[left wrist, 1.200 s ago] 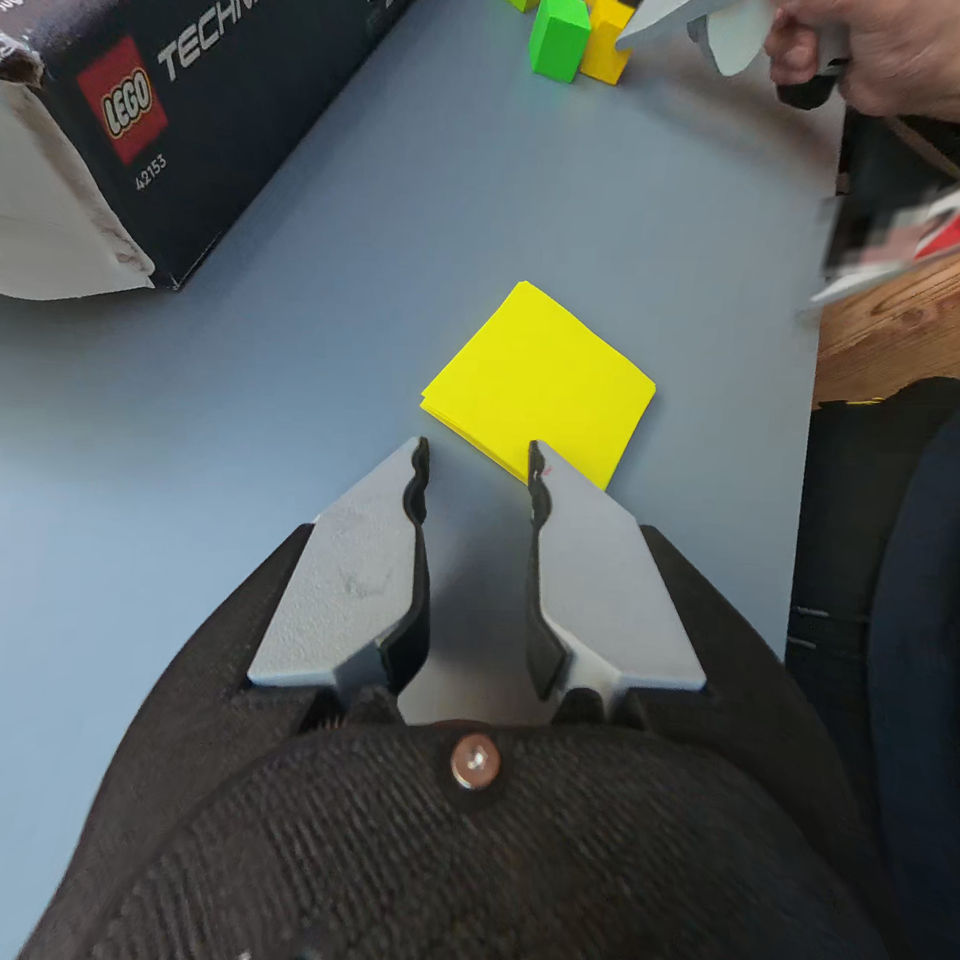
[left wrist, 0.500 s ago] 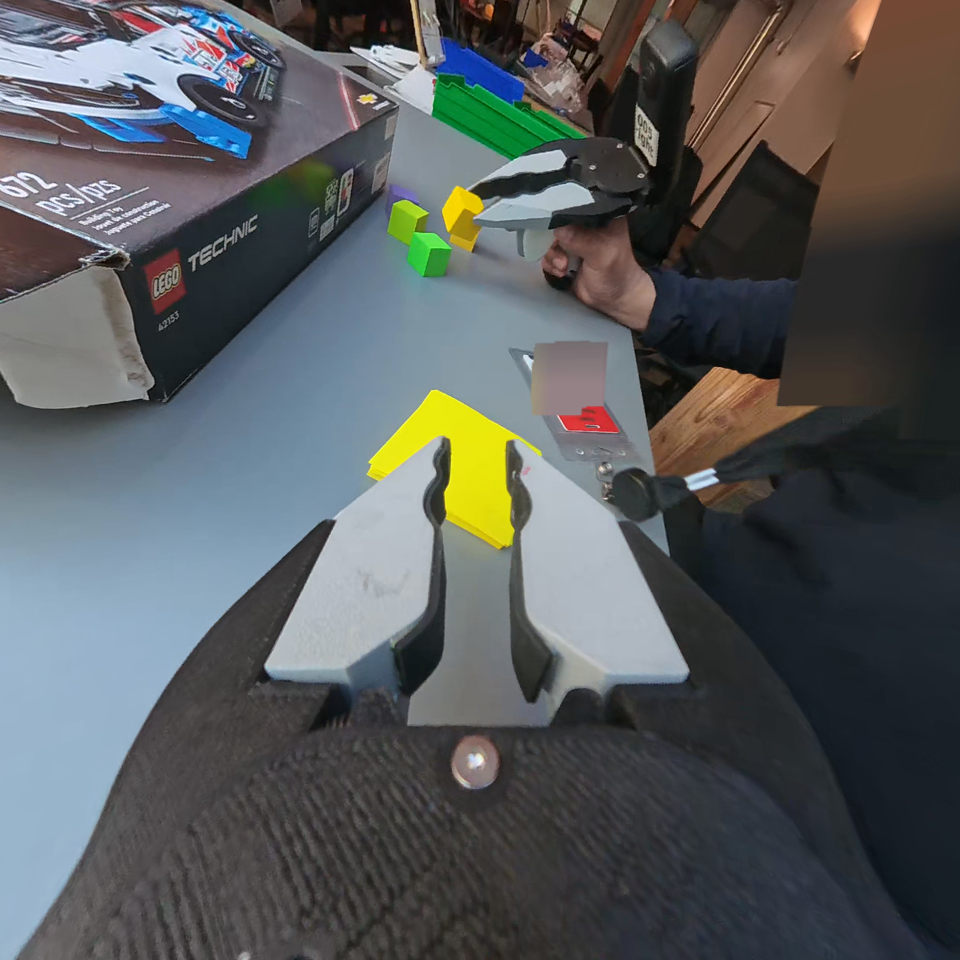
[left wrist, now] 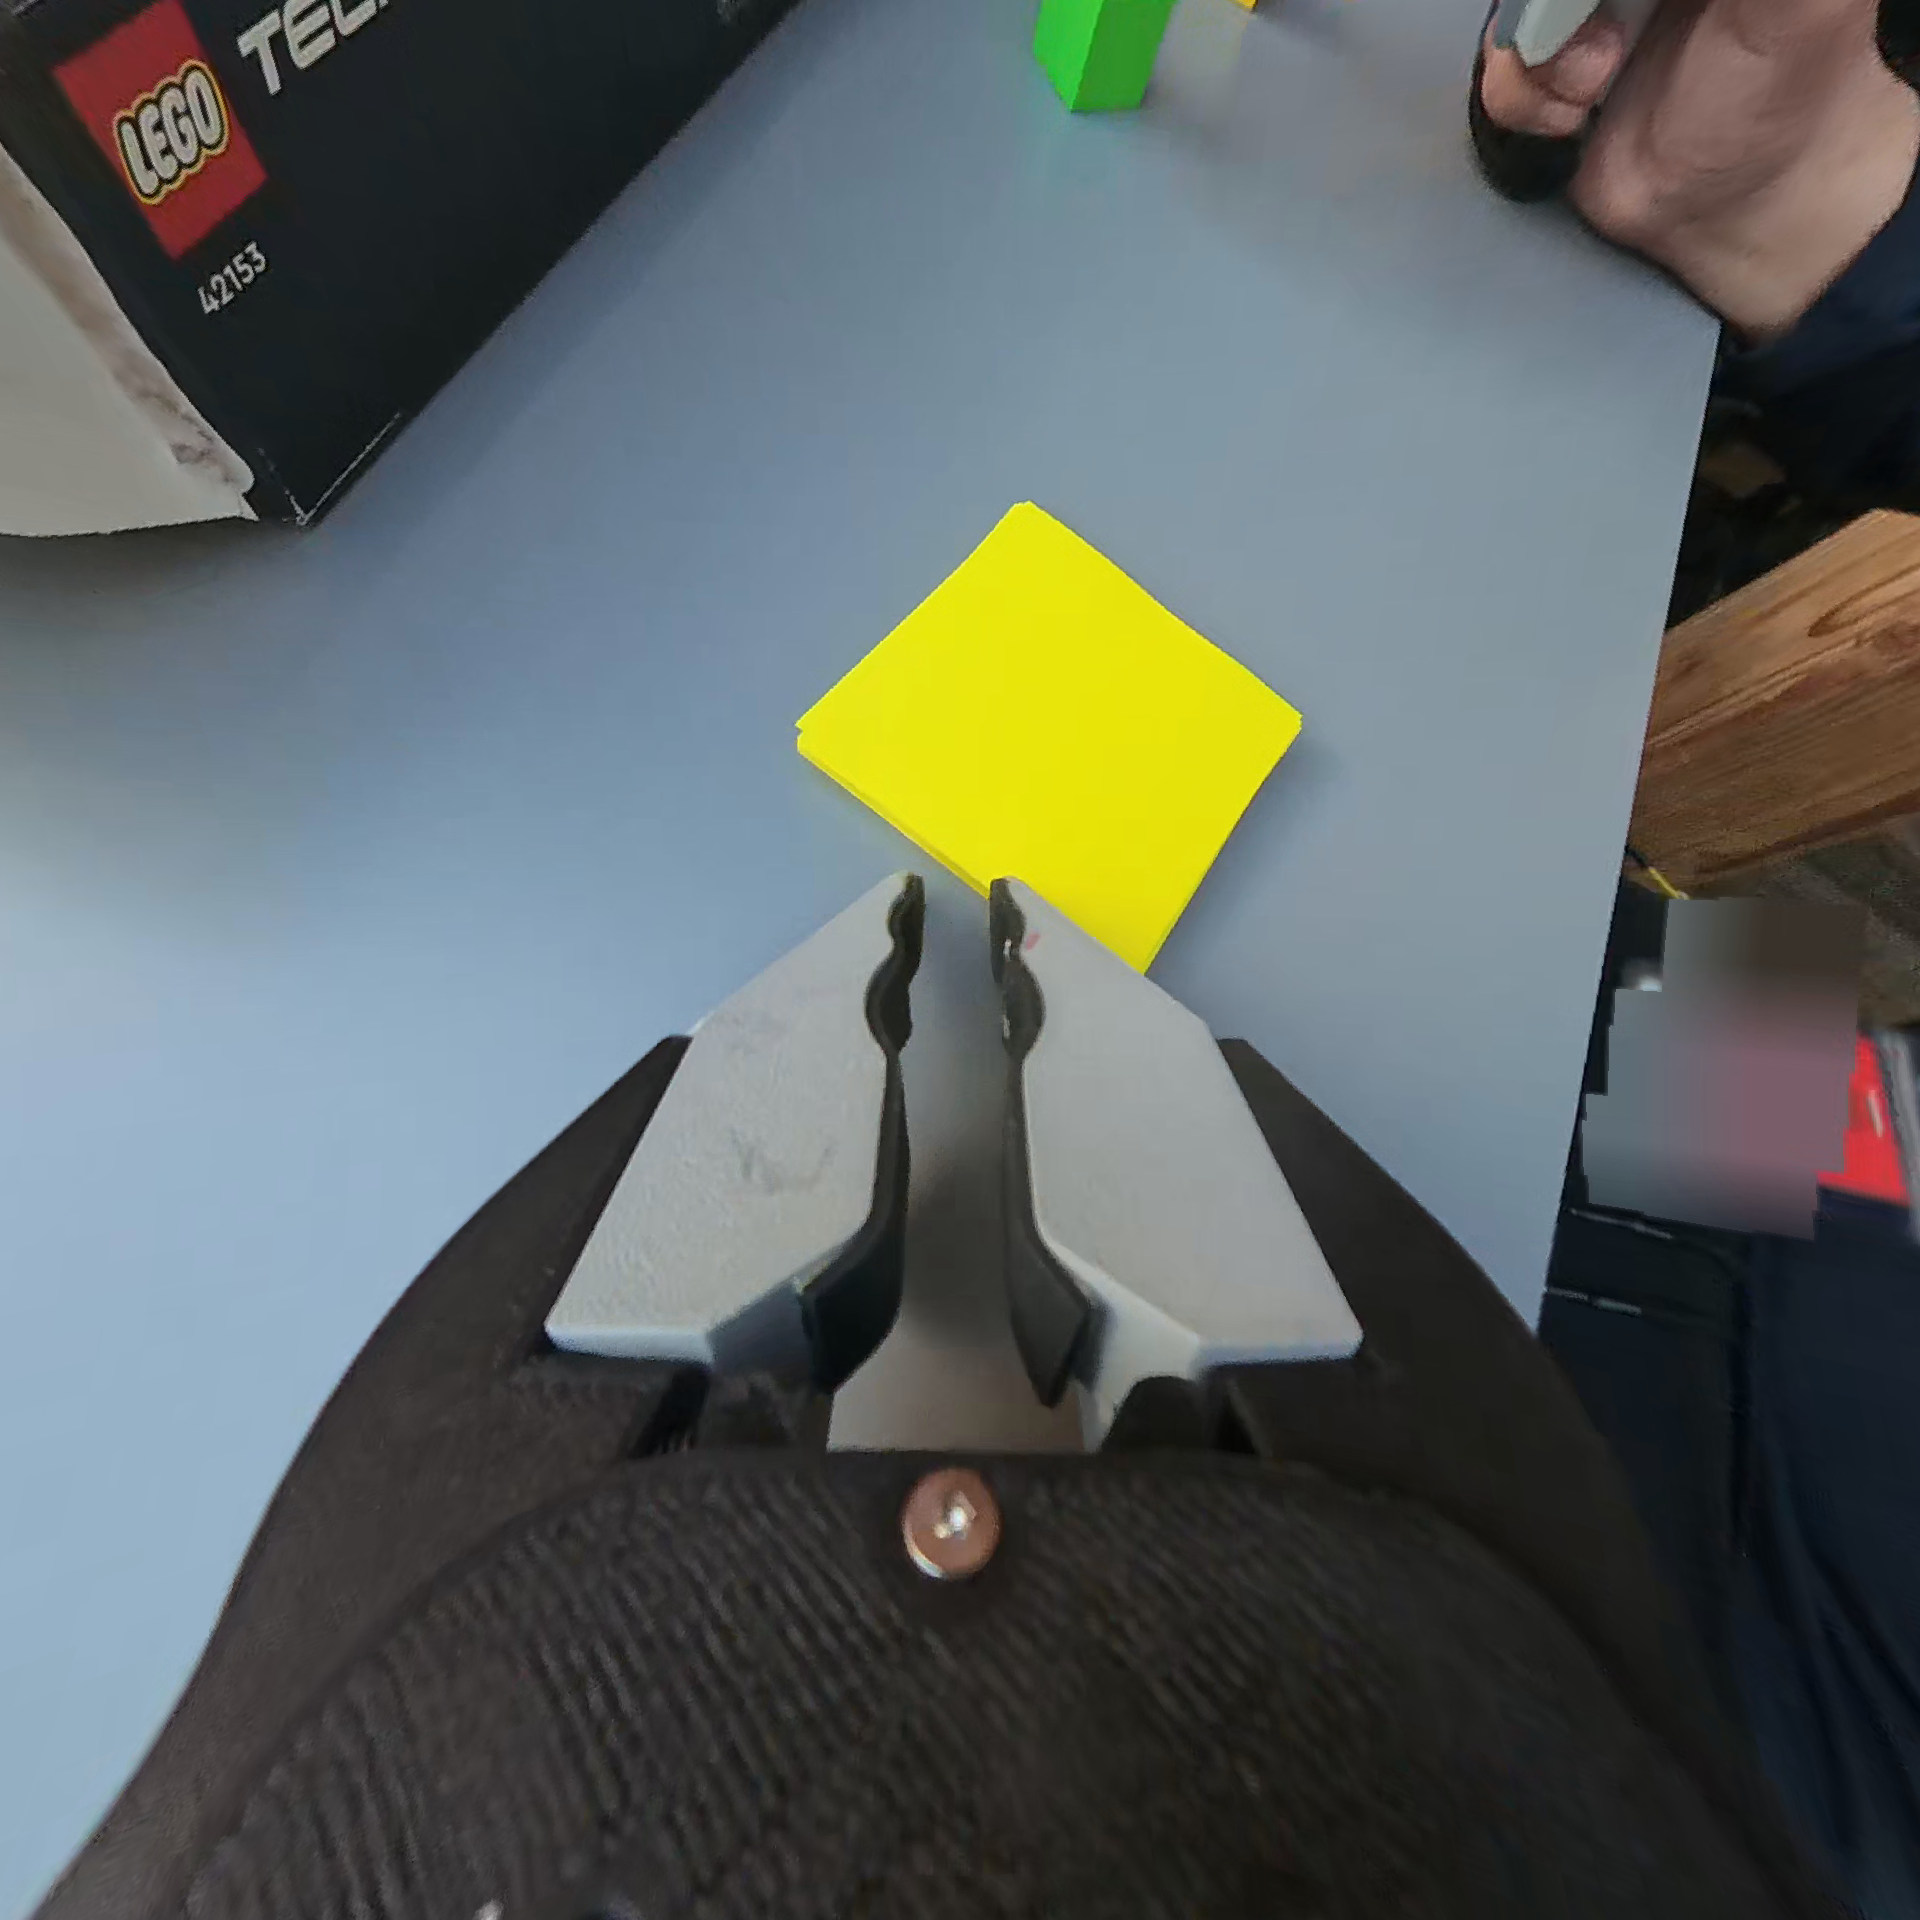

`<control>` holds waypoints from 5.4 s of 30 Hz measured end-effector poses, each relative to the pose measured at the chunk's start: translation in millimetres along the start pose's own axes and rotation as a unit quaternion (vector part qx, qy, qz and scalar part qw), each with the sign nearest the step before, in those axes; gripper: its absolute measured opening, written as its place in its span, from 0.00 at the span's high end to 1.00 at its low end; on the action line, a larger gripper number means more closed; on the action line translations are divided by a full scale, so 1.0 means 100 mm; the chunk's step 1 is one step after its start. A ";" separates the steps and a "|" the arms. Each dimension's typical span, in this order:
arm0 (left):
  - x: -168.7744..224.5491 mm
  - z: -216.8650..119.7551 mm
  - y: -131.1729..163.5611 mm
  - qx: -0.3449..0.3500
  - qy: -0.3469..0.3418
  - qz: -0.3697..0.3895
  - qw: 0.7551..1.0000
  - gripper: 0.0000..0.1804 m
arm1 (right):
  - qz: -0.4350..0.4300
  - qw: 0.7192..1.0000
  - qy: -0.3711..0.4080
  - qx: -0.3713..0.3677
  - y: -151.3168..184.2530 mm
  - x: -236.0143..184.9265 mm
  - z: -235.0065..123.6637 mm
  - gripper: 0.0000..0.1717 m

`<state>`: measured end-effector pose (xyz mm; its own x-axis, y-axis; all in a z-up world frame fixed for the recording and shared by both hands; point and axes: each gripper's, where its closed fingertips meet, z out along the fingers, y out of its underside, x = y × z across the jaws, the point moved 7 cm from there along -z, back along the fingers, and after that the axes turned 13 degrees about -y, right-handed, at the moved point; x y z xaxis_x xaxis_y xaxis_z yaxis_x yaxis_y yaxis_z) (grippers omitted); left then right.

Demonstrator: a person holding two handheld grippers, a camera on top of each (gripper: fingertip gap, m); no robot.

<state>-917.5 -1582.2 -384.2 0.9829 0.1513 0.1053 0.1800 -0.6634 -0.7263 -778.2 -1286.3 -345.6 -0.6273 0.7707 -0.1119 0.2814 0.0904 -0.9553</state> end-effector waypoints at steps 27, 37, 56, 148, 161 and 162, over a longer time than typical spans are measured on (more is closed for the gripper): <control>0.17 0.04 -0.64 0.241 0.097 0.022 0.965 1.00 | -0.073 0.958 -0.231 -0.154 -0.03 -0.49 1.09 0.77; -0.13 0.38 -0.82 0.181 0.097 0.129 0.970 1.00 | -0.030 0.998 0.036 -0.047 -0.27 0.48 0.08 0.80; -0.16 0.41 -0.90 0.192 0.152 0.134 0.960 1.00 | -0.023 0.986 -0.069 -0.151 -0.02 0.22 0.47 0.85; -0.45 0.92 -1.15 0.175 -0.126 0.268 0.939 1.00 | -0.076 0.964 -0.239 -0.083 -0.46 -0.23 0.76 0.85; -0.44 0.95 -1.15 0.166 -0.132 0.279 0.937 1.00 | -0.125 0.953 -0.246 -0.126 -0.48 -0.54 0.93 0.85; -0.44 0.95 -1.15 0.167 -0.132 0.279 0.937 1.00 | -0.127 0.952 -0.245 -0.130 -0.47 -0.54 0.94 0.85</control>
<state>-985.0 -1443.4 -369.9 0.8684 0.0550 -0.4929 -0.4237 -0.4343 -0.7949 -825.7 -1391.8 -320.4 -0.9448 0.3220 -0.0608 0.2055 0.4376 -0.8754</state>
